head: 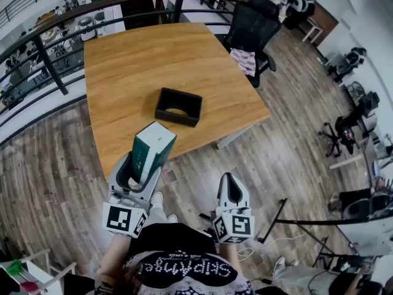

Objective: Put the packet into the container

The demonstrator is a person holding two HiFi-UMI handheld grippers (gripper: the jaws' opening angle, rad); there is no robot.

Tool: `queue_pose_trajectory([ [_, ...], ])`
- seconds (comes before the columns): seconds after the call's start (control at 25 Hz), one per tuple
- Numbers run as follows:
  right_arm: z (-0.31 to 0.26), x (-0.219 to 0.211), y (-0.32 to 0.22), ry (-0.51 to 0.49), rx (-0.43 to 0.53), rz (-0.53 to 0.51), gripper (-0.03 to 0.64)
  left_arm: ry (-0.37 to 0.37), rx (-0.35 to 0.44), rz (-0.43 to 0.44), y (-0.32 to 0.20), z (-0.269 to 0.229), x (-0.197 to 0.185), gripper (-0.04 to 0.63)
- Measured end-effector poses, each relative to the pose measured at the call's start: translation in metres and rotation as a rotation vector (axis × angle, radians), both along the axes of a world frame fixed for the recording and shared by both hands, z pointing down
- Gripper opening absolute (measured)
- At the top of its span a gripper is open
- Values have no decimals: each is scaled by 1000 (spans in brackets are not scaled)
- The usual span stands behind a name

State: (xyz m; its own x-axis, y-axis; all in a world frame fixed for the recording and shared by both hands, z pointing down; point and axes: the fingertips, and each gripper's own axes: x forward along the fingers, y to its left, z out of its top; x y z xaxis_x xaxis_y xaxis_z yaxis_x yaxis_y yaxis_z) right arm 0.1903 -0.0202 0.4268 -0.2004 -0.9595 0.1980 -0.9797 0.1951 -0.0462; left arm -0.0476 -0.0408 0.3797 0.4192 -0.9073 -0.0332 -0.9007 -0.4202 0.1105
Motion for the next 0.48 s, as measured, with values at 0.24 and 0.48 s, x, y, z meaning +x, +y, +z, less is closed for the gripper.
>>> queue_pose_trajectory([
  [0.24, -2, -13, -24, 6, -10, 23, 38, 4, -1, 21, -30, -3, -14, 341],
  [0.48, 1, -21, -40, 10, -19, 46, 38, 9, -11, 44, -53, 1, -23, 339],
])
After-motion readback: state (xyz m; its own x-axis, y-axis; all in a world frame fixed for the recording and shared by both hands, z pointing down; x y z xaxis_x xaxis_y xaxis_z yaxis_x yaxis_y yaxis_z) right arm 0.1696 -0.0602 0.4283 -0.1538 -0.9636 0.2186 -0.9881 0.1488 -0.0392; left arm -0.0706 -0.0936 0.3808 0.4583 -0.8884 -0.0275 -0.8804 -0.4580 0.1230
